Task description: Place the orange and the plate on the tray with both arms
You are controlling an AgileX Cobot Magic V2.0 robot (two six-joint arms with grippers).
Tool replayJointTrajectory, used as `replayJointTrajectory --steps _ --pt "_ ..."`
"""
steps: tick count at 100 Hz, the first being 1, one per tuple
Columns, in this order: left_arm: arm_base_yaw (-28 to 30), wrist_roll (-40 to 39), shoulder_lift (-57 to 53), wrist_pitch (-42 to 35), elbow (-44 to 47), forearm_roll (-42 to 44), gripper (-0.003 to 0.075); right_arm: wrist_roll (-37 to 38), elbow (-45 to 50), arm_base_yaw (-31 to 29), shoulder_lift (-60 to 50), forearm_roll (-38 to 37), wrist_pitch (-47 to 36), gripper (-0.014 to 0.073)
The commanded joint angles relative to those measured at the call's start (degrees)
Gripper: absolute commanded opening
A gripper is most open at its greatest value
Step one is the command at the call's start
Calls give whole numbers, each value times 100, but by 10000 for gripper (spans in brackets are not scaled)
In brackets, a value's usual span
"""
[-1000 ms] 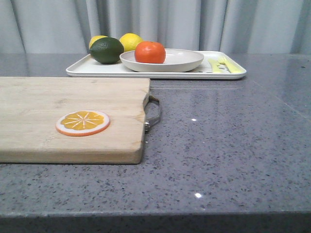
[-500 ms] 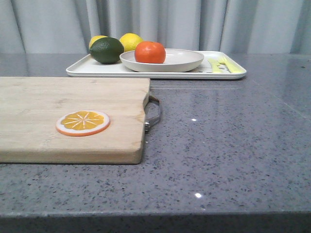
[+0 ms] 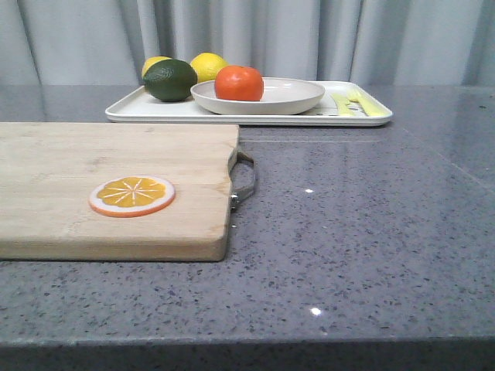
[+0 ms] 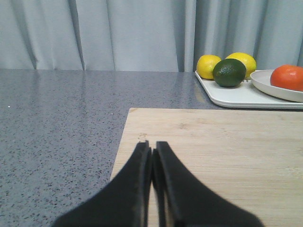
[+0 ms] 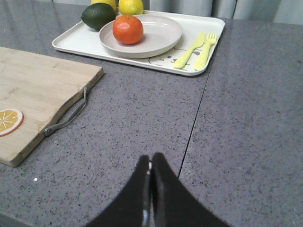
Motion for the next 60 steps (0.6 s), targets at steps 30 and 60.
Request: replayJointTrajectory --steps 30,60 --pt "18 -16 -194 -459 39 -20 -20 -49 275 -73 52 -25 -1816 -68" --pt "18 -16 -194 -459 39 -20 -20 749 1300 -341 -35 -1282 -3748 -68"
